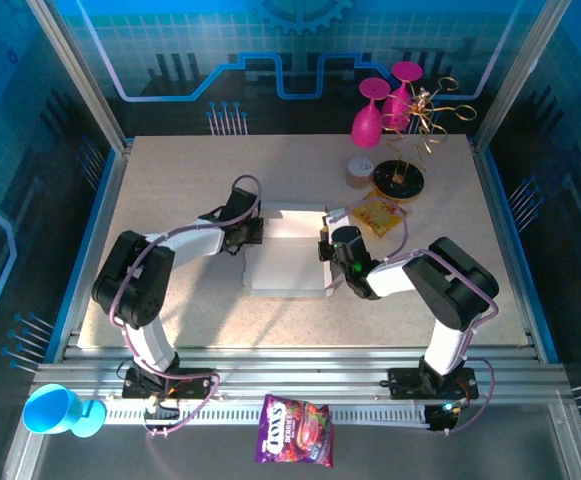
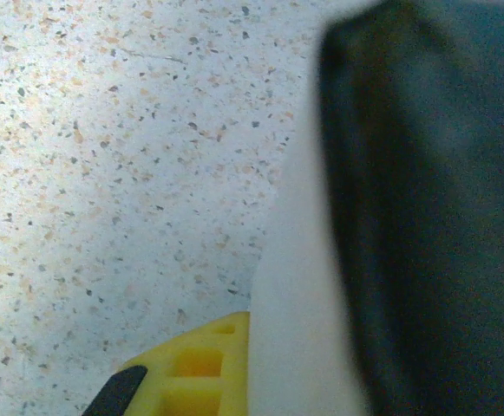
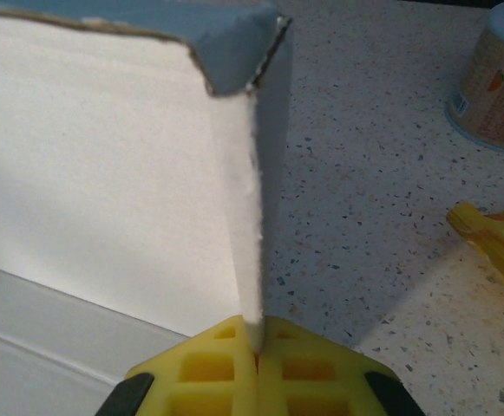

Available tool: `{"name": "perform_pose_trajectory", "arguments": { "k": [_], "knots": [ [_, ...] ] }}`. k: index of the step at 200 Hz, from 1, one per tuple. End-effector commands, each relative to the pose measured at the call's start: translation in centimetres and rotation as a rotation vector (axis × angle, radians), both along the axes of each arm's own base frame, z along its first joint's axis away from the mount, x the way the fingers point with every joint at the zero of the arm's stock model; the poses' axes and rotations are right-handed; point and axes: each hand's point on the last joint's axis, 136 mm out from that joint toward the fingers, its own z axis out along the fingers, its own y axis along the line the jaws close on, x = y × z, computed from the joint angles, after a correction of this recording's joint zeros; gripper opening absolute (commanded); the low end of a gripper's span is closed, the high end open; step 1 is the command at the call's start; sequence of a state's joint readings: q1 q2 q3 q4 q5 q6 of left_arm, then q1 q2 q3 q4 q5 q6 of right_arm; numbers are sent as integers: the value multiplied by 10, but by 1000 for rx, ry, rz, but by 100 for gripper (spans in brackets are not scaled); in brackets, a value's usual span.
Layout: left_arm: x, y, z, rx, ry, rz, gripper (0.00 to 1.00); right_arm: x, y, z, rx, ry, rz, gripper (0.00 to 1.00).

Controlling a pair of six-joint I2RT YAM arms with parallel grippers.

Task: Fold the paper box

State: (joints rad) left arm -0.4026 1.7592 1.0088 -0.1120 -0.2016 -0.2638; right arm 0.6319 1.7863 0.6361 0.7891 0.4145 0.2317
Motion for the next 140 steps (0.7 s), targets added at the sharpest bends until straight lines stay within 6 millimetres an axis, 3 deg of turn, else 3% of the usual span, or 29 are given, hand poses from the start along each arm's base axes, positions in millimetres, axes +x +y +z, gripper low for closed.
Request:
{"name": "perform_pose_trajectory", "arguments": {
  "k": [1,83,107,140],
  "knots": [
    [-31,-13,-24,-51,97,-50,0,-3,2,-2,7,-35,2,3],
    [-44,-7,-24,-5,99,-96,0,-4,-11,7,21,-159,-67,6],
    [-47,-6,-26,1,105,-102,0,0,-9,20,17,-192,-63,9],
    [-47,-7,-27,1,106,-105,0,3,-8,20,14,-164,-56,9]
  ]
}}
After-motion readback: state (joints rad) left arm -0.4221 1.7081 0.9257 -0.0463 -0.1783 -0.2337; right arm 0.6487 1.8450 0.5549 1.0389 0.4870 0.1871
